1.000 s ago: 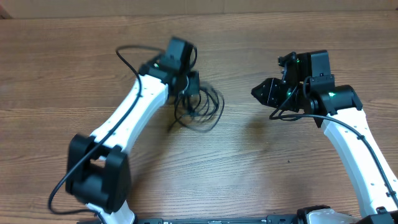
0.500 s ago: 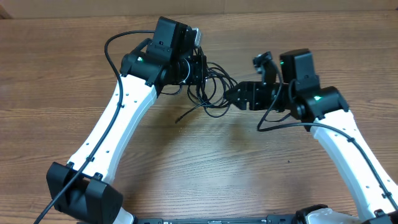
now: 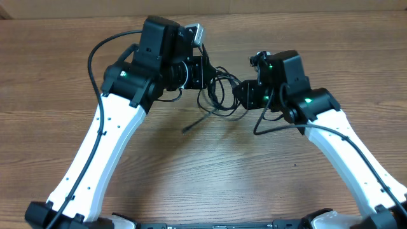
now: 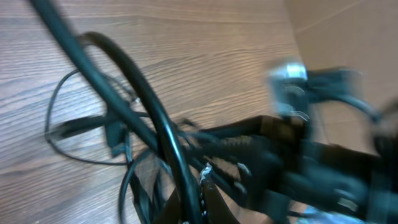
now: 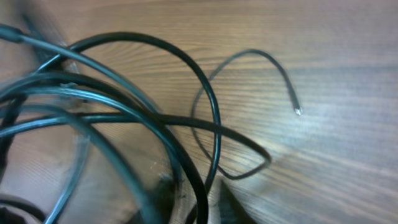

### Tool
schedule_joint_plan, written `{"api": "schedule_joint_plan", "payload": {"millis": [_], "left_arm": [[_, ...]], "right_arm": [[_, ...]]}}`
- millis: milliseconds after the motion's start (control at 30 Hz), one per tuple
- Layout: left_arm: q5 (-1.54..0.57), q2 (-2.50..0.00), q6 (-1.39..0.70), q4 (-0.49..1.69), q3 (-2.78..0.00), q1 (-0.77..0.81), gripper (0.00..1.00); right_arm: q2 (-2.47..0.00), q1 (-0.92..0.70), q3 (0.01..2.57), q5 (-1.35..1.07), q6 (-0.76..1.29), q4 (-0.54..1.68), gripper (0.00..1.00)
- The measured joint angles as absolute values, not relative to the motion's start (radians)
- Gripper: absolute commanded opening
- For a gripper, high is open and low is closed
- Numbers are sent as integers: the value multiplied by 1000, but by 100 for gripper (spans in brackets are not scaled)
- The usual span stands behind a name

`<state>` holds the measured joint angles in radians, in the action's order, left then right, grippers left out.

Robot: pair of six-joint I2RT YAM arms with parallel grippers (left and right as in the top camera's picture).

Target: Untangle cables

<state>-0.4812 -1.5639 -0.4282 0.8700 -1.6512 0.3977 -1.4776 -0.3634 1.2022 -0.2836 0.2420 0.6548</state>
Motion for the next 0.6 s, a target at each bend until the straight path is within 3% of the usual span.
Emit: {"api": "schedule_joint_plan", "payload": {"millis": [167, 333, 600], "left_arm": [[-461, -1537, -427, 922, -1652, 398, 4], [-242, -1535, -424, 1055, -1652, 384, 4], [-93, -1528, -425, 1077, -1652, 194, 4]], "right_arm": [[-1547, -368, 1202, -143, 339, 694, 4], [-1551, -379, 1202, 38, 461, 779, 4], [-1551, -377, 1203, 235, 544, 854, 4]]}}
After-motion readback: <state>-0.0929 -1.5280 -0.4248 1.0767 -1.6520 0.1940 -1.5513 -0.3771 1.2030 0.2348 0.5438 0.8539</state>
